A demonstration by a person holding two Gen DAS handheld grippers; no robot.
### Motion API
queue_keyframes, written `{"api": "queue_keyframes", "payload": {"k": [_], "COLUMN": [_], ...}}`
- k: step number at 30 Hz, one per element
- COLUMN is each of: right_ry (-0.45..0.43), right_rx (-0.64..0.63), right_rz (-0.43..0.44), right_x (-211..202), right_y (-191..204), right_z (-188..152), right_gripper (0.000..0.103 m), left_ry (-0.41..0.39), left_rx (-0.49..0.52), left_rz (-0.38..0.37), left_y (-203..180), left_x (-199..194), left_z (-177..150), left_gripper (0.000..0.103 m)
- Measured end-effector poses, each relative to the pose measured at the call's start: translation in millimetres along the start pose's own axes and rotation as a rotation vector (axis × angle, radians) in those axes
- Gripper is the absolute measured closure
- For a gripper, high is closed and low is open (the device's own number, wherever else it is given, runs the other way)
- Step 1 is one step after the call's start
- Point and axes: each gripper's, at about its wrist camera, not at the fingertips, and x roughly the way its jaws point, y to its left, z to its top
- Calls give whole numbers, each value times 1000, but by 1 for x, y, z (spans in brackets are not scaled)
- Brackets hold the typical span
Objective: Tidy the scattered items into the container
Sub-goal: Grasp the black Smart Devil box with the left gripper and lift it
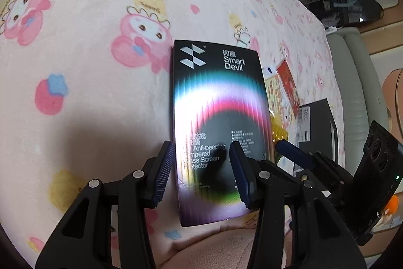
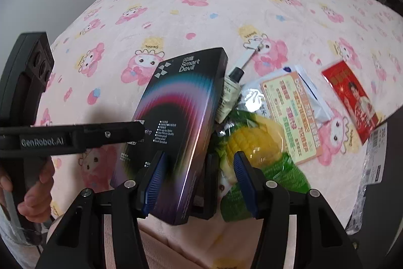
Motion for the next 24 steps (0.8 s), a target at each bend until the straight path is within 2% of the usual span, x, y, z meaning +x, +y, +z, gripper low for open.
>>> {"api": "queue_keyframes", "payload": {"k": [7,15,21,24], "right_ry": [27,35,32,23], "right_rx": [25,21,17,24], "right_rz": [63,90,95,87], "right_x": [18,29,21,13], "right_y": [-3,2,3,1], "right_z": [7,7,5,2], "right_gripper": [51,51,53,53], "left_ry": [33,55,48,44], "left_rx": [-47,-60,-8,5], "left_rz": [-24,-59,-10,-11], "left_y": [11,9,-7,-14], "left_x": [18,27,15,10], "left_z": [6,12,8,5], "left_gripper": [53,49,51,52]}}
